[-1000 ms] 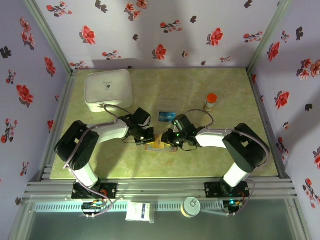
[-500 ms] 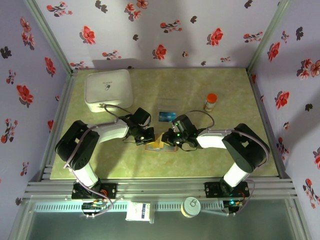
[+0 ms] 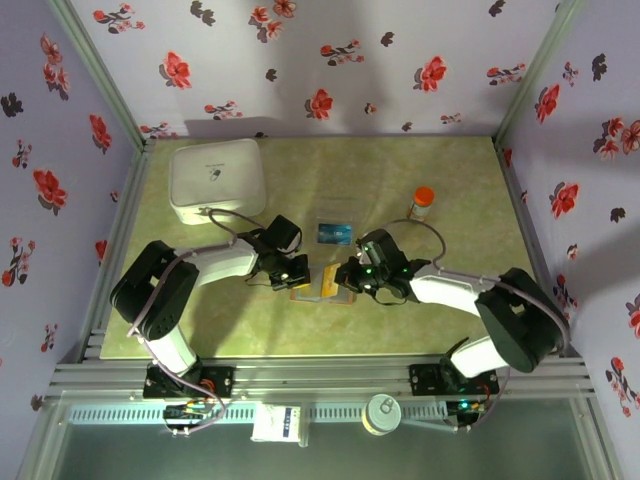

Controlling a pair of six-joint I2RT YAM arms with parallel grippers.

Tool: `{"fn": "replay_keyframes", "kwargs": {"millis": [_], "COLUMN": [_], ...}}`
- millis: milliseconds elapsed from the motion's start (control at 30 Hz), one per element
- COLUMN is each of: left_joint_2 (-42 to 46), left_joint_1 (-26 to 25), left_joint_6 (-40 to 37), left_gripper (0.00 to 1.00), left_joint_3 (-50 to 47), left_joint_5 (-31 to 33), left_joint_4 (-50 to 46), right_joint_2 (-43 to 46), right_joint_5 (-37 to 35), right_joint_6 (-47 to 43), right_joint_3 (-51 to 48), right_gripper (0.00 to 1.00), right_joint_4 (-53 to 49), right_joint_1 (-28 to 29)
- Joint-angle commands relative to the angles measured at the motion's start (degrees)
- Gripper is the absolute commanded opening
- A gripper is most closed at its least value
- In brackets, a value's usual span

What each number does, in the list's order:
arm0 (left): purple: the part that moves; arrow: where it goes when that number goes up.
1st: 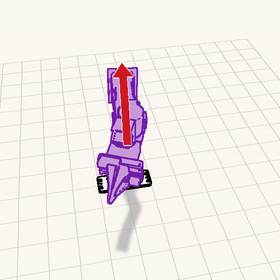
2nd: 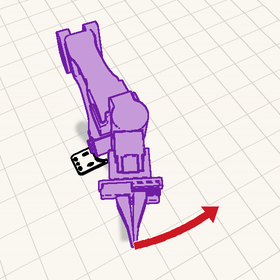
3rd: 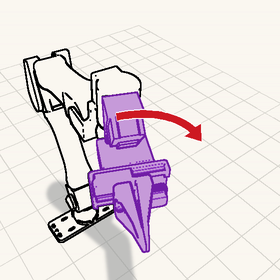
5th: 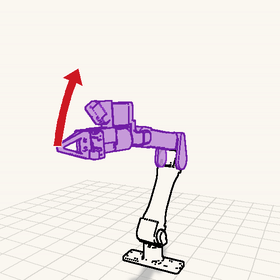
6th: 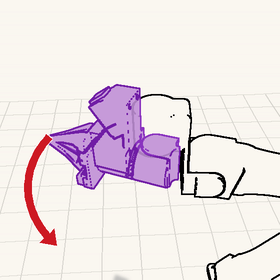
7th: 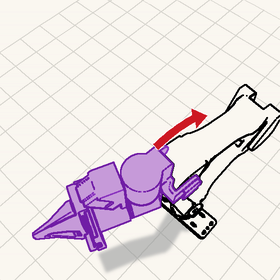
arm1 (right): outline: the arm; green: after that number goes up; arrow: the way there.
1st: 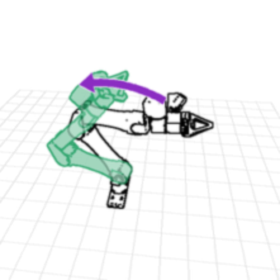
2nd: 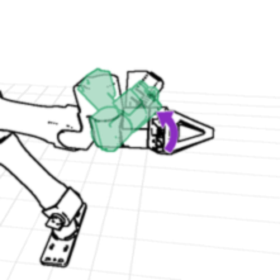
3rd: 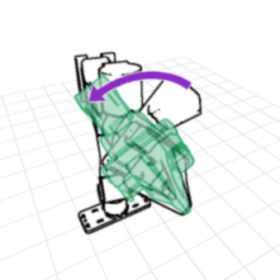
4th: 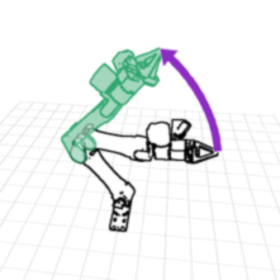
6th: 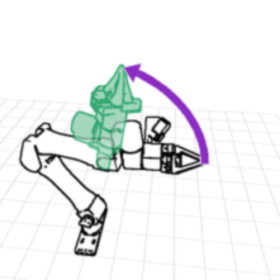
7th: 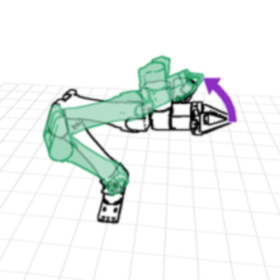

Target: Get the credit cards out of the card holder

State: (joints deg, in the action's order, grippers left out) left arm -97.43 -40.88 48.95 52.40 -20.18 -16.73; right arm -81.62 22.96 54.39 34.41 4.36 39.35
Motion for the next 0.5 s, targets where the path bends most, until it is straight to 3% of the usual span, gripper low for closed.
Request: {"fn": "replay_keyframes", "kwargs": {"millis": [0,233,467], "left_joint_2": [0.2,1.7,5.2], "left_joint_1": [-0.3,-0.2,0.2], "left_joint_6": [0.5,-0.1,0.1], "left_gripper": [0.0,0.05,0.08], "left_joint_3": [0.0,1.2,0.0], "left_joint_5": [-0.2,0.2,1.8], "left_joint_4": [-1.2,-2.3,-2.9], "right_joint_2": [2.4,1.1,-1.5], "right_joint_5": [-3.5,-8.1,-15.2], "right_joint_6": [-5.9,-21.2,-45.4], "right_joint_3": [3.2,12.9,22.4], "right_gripper": [0.08,0.04,0.0], "right_joint_4": [-9.7,-24.6,-36.9], "right_joint_1": [-0.4,-0.6,-0.6]}}
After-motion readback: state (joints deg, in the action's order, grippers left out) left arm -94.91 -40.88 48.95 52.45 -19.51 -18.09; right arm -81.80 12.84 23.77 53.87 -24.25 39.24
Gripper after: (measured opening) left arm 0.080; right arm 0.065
